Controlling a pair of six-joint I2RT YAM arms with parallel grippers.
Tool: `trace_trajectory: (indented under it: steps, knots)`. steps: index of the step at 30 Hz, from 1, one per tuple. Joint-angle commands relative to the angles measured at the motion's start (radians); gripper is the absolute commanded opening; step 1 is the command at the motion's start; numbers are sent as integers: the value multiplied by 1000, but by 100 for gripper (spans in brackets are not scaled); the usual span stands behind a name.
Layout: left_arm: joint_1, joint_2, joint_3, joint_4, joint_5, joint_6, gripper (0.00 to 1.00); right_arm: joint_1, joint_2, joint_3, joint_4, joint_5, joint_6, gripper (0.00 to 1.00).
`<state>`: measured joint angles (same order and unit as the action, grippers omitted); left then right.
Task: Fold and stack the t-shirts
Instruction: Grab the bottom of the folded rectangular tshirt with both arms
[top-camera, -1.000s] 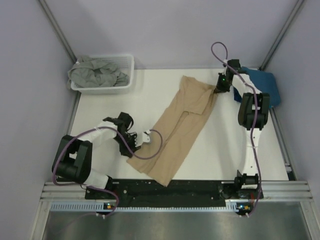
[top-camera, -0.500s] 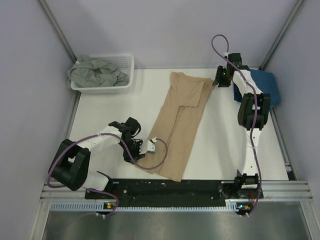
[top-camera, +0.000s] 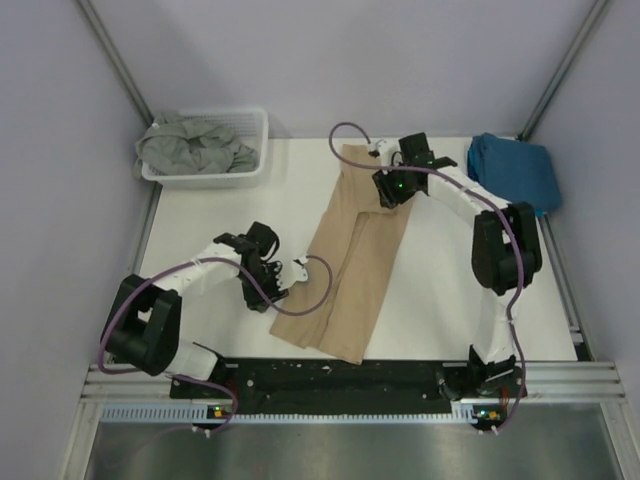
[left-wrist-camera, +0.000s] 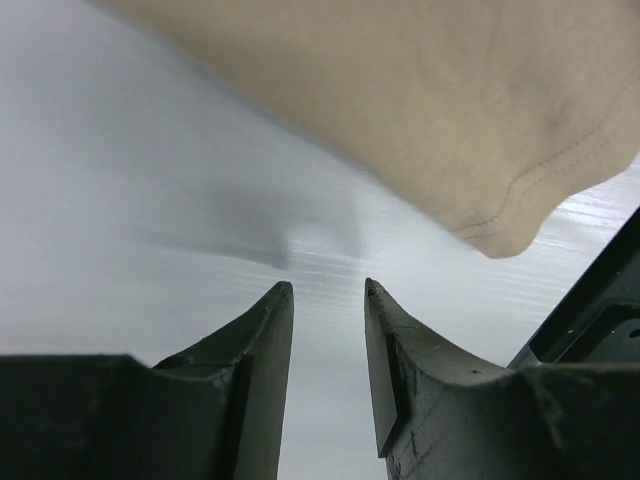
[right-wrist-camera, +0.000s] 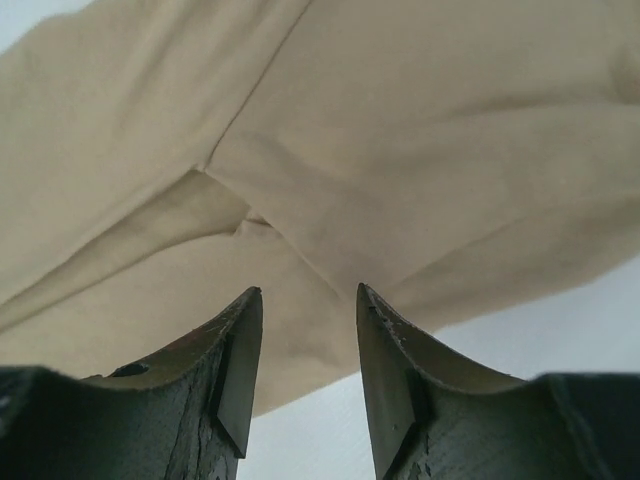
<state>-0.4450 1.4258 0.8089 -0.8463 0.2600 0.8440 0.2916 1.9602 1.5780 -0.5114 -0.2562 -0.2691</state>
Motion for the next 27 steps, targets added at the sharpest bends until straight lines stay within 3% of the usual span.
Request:
trace_trajectory:
  steps: [1, 6, 15, 20, 27]
  knots:
    - [22, 36, 32, 19, -10, -48, 40, 46, 74, 34, 11, 87, -205, 42]
    - [25, 50, 36, 13, 1, -51, 40, 66, 152, 103, -10, 201, -220, 34]
    - [25, 58, 46, 6, 2, -43, 40, 78, 175, 100, -24, 215, -259, 33]
    - [26, 62, 46, -2, -2, -37, 40, 81, 175, 106, -42, 212, -254, 6]
    - [28, 53, 44, -4, -1, -28, 40, 119, 79, 60, -68, 252, -265, 0]
